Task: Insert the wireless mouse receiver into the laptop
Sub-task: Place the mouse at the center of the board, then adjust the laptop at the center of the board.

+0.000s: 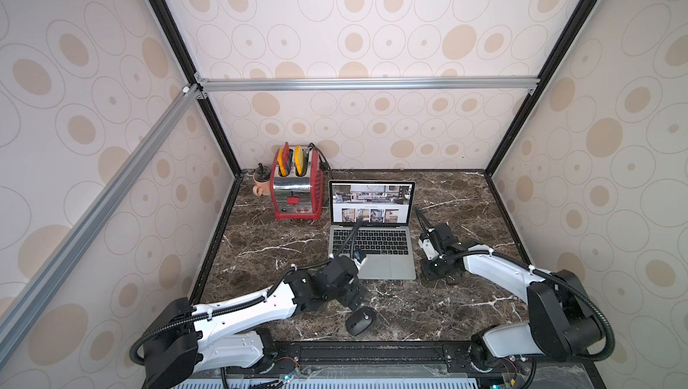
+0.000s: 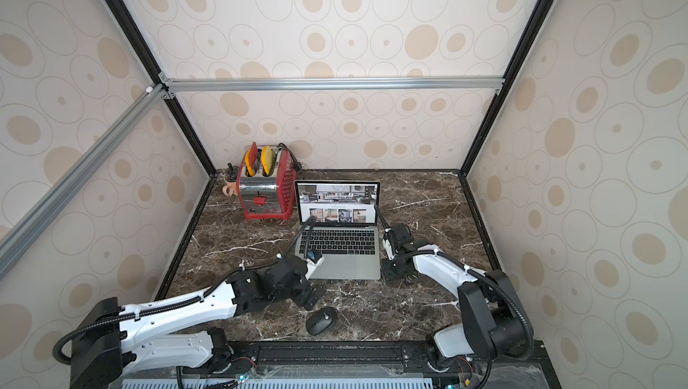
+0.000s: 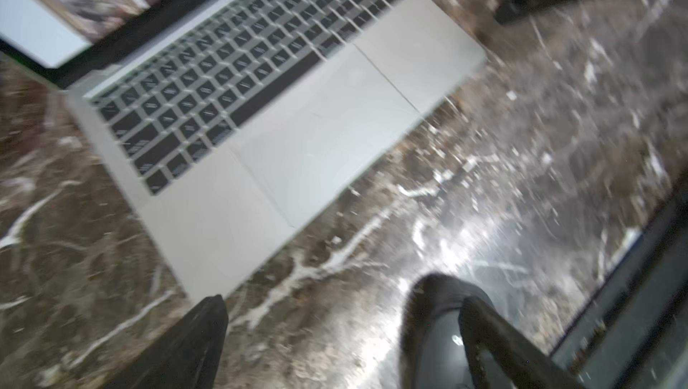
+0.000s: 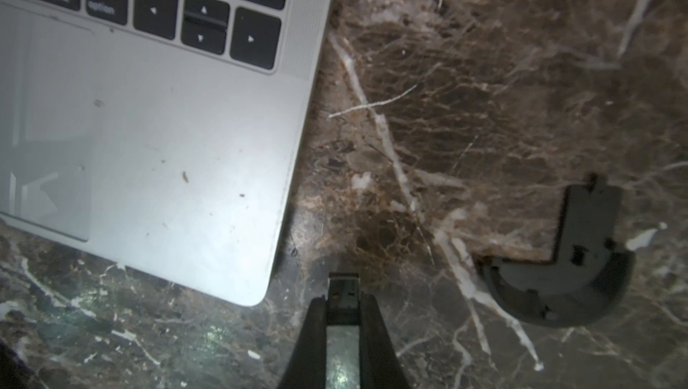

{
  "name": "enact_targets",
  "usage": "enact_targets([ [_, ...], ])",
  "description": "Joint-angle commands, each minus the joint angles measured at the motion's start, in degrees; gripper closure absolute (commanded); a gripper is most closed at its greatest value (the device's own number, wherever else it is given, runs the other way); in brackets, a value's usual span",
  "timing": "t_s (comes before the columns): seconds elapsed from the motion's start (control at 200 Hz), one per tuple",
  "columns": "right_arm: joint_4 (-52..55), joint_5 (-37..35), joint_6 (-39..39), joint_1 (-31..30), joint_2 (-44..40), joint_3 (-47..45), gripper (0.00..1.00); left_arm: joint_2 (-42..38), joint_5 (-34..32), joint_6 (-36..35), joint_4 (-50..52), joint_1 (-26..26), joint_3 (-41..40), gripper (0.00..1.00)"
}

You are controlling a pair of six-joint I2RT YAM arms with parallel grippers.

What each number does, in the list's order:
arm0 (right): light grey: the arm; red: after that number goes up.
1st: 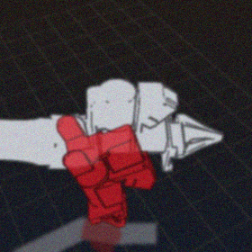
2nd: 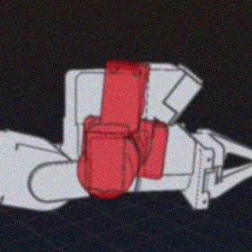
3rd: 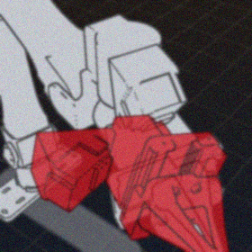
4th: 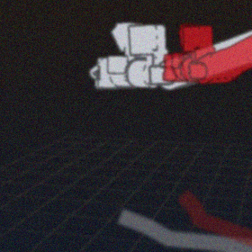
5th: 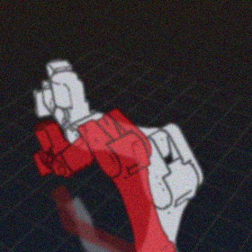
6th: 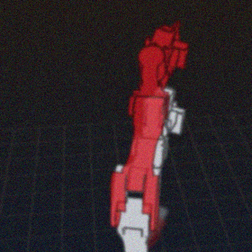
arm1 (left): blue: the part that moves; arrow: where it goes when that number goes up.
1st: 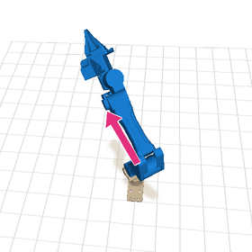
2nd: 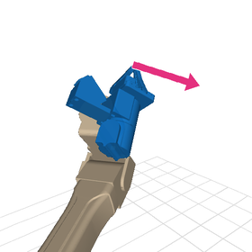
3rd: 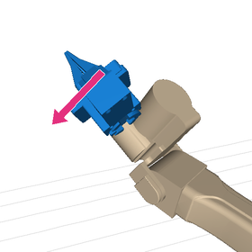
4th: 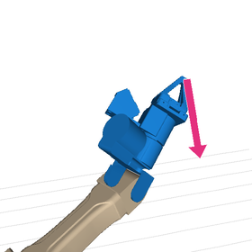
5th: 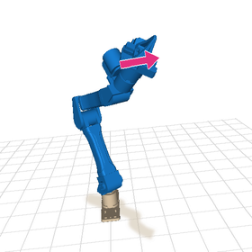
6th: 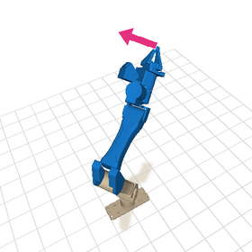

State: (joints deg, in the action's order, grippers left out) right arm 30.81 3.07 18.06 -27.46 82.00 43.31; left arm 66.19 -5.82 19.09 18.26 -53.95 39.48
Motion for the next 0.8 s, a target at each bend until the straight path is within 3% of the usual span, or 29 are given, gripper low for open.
enact_targets([
  [0.0,0.68,-1.35,-1.06,-0.19,0.86,1.6,1.0,1.31,1.64,2.66,0.45,6.41,1.15,0.01],
  [0.135,1.33,-1.92,0.6,-0.31,2.24,1.74,1.0,3.14,4.81,4.27,-0.06,12.8,1.48,0.01],
  [0.516,2.44,-4.13,2.54,-7.76,6.2,3.32,1.0,6.44,8.9,6.83,5.21,23.49,5.47,0.01],
  [0.796,-0.89,-1.89,4.59,-13.97,8.77,4.61,1.0,5.0,8.46,5.93,7.86,27.04,6.98,0.01],
])
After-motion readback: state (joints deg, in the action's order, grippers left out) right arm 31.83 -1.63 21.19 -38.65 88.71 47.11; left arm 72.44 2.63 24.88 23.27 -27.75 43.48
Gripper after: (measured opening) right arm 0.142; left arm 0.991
